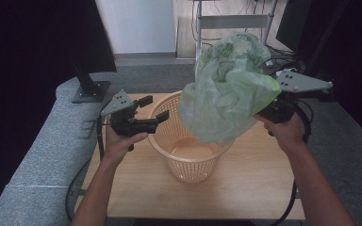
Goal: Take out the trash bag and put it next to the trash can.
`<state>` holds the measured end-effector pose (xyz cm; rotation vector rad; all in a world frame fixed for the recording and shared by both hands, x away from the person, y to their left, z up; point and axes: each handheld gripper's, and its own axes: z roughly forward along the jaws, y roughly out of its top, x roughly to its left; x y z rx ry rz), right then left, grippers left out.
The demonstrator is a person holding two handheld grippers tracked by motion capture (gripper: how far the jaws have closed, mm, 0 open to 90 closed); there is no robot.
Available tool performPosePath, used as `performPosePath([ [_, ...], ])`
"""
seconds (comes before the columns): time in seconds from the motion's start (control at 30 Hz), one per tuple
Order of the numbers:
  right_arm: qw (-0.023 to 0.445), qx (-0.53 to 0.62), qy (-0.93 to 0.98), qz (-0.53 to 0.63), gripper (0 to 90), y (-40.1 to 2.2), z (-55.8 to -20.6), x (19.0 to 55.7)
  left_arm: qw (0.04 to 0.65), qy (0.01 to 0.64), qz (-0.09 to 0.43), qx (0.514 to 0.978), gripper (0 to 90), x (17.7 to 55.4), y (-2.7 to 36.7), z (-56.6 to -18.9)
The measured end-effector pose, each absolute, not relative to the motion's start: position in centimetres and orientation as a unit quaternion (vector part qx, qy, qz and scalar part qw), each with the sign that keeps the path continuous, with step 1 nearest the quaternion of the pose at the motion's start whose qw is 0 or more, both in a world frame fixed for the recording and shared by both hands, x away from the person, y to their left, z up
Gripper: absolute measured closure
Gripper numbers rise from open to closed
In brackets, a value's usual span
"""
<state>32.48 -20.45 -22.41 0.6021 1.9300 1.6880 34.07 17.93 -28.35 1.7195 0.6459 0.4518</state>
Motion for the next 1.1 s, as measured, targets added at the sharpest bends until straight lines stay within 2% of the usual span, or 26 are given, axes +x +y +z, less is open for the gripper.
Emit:
performPosePath([
  [0.27,0.277,0.219,0.694,0.628,89.1,-22.8,-19.9,30.9,0.581,0.285,0.199,0.736,20.6,34.0,18.4,-28.6],
  [0.63,0.32,0.243,0.693,0.598,89.1,-27.6,-19.4,29.1,0.583,0.285,0.204,0.733,20.5,33.7,18.7,-28.5],
  [0.83,0.318,0.269,0.699,0.582,89.1,-29.3,-21.4,29.3,0.582,0.29,0.206,0.732,20.6,33.5,19.1,-28.6],
  [1.1,0.291,0.304,0.709,0.566,89.0,-29.9,-26.8,31.5,0.579,0.291,0.205,0.733,20.5,33.6,19.2,-28.9],
])
